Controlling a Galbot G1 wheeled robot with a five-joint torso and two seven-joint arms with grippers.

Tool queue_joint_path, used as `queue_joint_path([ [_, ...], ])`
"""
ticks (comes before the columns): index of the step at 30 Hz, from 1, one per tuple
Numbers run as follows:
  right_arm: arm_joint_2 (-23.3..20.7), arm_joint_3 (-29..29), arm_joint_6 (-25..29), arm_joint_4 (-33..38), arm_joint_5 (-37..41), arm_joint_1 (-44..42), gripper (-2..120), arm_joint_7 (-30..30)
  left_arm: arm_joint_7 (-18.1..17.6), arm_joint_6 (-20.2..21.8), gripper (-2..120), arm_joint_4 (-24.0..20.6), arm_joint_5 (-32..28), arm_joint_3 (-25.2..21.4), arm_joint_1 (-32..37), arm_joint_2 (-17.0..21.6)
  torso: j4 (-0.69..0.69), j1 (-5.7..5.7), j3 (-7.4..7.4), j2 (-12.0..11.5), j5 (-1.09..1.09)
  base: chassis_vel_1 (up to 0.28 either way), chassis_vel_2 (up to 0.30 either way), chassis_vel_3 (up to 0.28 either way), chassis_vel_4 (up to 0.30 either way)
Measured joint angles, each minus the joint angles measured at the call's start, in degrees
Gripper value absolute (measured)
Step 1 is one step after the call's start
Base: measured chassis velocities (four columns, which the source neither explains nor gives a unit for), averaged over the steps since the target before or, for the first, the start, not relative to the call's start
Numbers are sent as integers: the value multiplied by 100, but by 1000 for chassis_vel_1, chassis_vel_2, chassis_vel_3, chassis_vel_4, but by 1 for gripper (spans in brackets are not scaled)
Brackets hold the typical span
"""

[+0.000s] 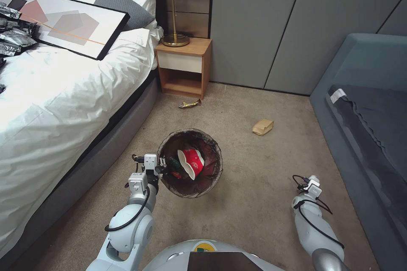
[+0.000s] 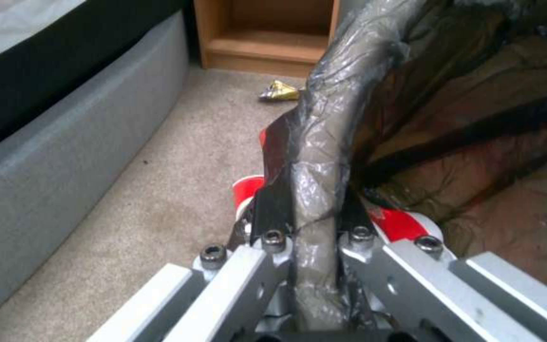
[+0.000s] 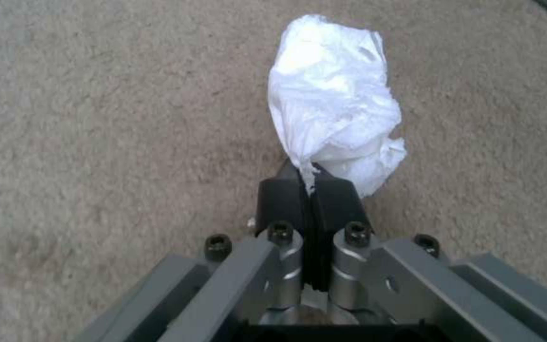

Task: Pick up the trash bin, then pick up the garbage from the floor and place it into the trash bin.

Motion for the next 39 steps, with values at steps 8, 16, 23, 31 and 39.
queue_joint_path([
  [8,176,-32,50,1227,-38,-521,0,24,0,5,0,6,-3,5,-15,-12,-1,0,0,-1,1,0,0,0,0],
  [16,479,-354,1519,2786,-907,-1382,0,-709,-1,10,0,98,-1,11,-37,-30,0,0,0,-1,0,0,0,0,0],
  [23,683,-758,2709,3999,-1123,-1993,0,-1982,-1,10,0,141,5,26,-51,-64,3,0,0,0,-2,0,0,0,0],
  [31,651,-1677,3316,6416,-455,-3025,0,-4800,18,4,0,192,27,90,-62,-82,2,0,0,0,-1,0,0,0,0],
  [39,416,-2158,2909,7087,-490,-3323,0,-5407,34,3,0,206,33,133,-82,-78,2,0,0,0,0,0,0,0,0],
])
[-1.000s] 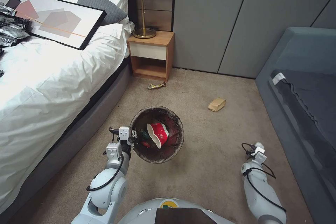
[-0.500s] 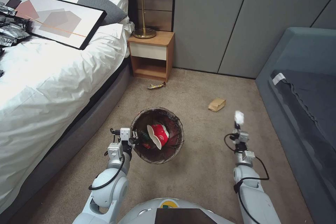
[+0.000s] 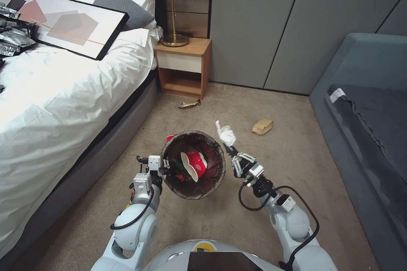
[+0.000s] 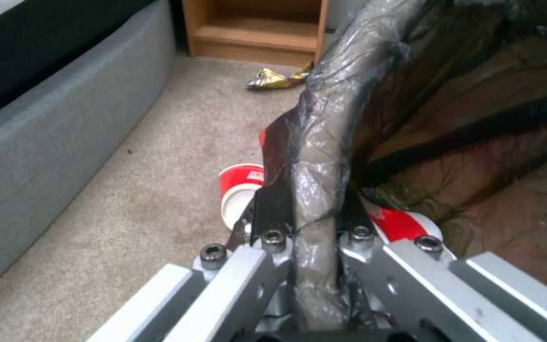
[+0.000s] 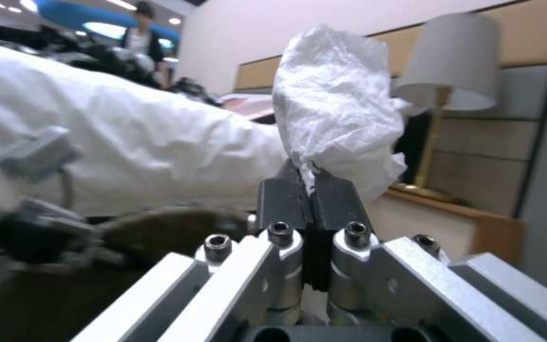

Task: Pick up the trash bin, then pick up the garbage from the floor and place it into the trash bin.

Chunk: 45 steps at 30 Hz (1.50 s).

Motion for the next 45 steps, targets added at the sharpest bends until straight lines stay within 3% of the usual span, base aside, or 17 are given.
queue_joint_path([
  [6,-100,-429,-198,-1,-124,-141,0,-84,7,-2,0,12,0,22,-19,-15,0,0,0,0,2,0,0,0,0],
  [19,-35,-700,-206,-371,-401,-48,0,8,12,-8,0,37,37,111,-15,-45,0,0,0,0,1,0,0,0,0],
  [31,4,-976,-305,-818,-570,258,0,472,14,-28,0,-1,99,189,45,-80,0,0,0,0,1,0,0,0,0],
  [35,18,-1027,-346,-907,-595,298,4,499,14,-37,0,-2,105,190,44,-89,0,0,0,0,1,0,0,0,0],
  [39,22,-1038,-346,-971,-606,302,25,501,14,-37,0,-2,101,189,24,-91,0,0,0,0,1,0,0,0,0],
  [41,22,-1031,-345,-974,-608,301,27,501,14,-36,0,0,100,190,21,-91,0,0,0,0,1,0,0,0,0],
  [45,19,-985,-344,-974,-609,305,45,506,14,-29,0,11,96,204,10,-89,0,0,0,0,1,0,0,0,0],
])
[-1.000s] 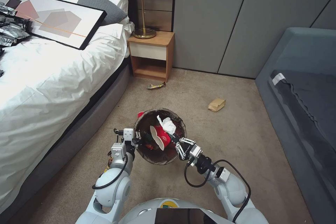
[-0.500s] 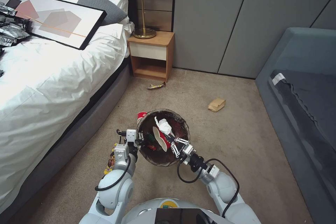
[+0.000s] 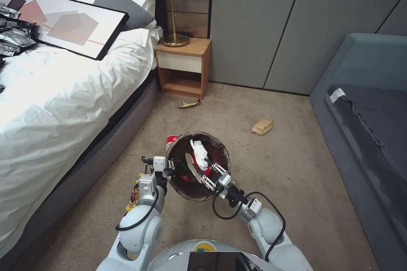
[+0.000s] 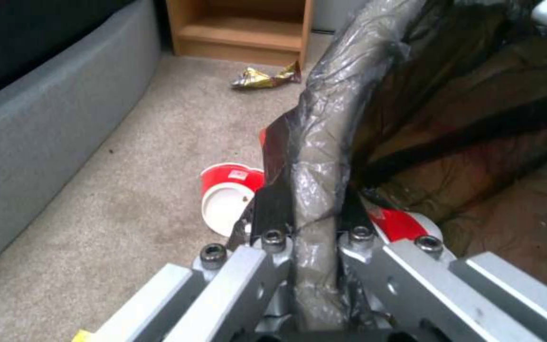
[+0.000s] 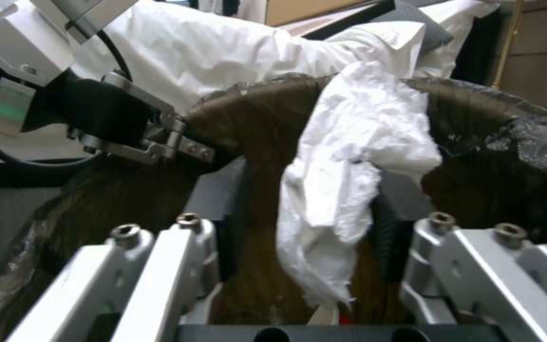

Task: Pick up the trash bin, then pick up the garbage from the floor and place it into the trash bin.

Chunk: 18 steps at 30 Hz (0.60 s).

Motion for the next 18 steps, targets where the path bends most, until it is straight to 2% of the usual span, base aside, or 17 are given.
queue_joint_path([
  [5,-2,25,2,-2,1,1,63,2,0,10,0,5,-7,1,-12,1,0,0,0,0,0,0,0,0,0],
  [9,-4,28,1,-2,1,-1,67,2,0,15,0,2,-11,-3,-12,3,0,0,0,0,0,0,0,0,0],
  [11,-11,35,1,4,1,-4,85,2,0,20,0,-5,-16,-12,-11,13,0,0,0,0,0,0,0,0,0],
  [13,-14,38,1,7,1,-4,88,3,0,20,0,-6,-17,-15,-11,14,0,0,0,0,0,0,0,0,0],
  [15,-17,41,1,13,1,-5,96,3,0,21,0,-9,-19,-18,-10,18,0,0,0,0,0,0,0,0,0],
  [18,-31,57,1,28,2,-7,100,5,-1,21,0,-15,-22,-31,-8,29,0,0,0,0,0,0,0,0,0],
])
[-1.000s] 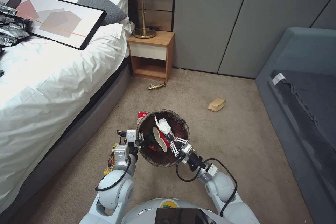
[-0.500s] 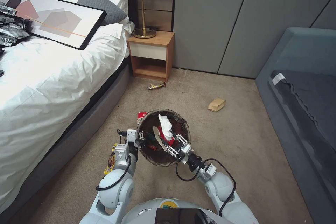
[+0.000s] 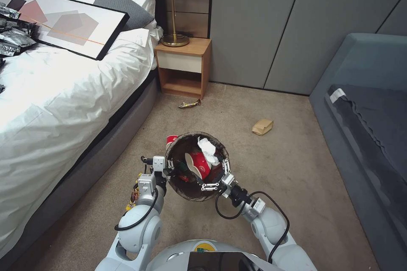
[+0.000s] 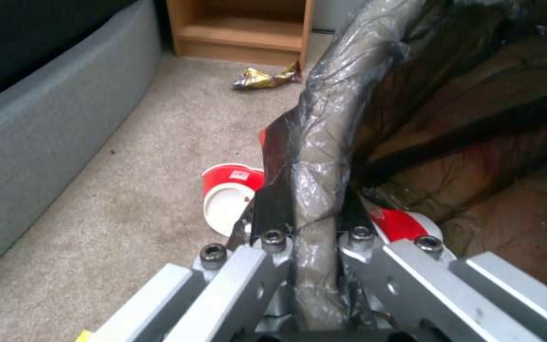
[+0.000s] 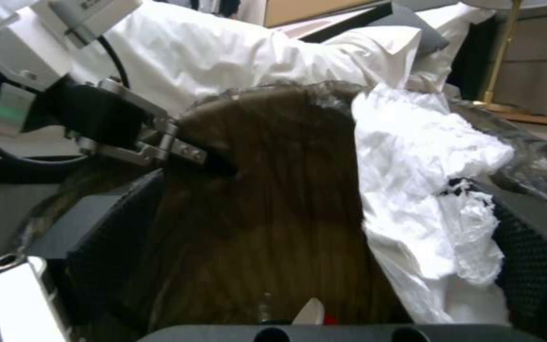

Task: Pick up the trash bin, then pick up the garbage from the floor and place it into the trash bin.

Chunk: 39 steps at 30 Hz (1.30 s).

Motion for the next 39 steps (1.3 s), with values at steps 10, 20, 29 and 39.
queue_joint_path([
  [10,-111,13,-111,210,-92,-101,100,18,-2,4,0,-17,4,29,9,10,0,0,0,0,0,0,0,0,0],
  [20,-367,230,-952,785,-1021,-227,100,159,-2,13,0,-55,12,40,4,19,0,0,0,0,0,0,0,0,0],
  [29,-328,386,-790,872,-1217,-217,100,-215,-1,27,0,-58,6,38,-20,18,0,0,0,0,0,0,0,0,0],
  [39,-93,413,-172,1327,-737,-564,100,730,-1,24,0,-9,-9,-2,-35,15,0,0,0,0,-1,0,0,0,0],
])
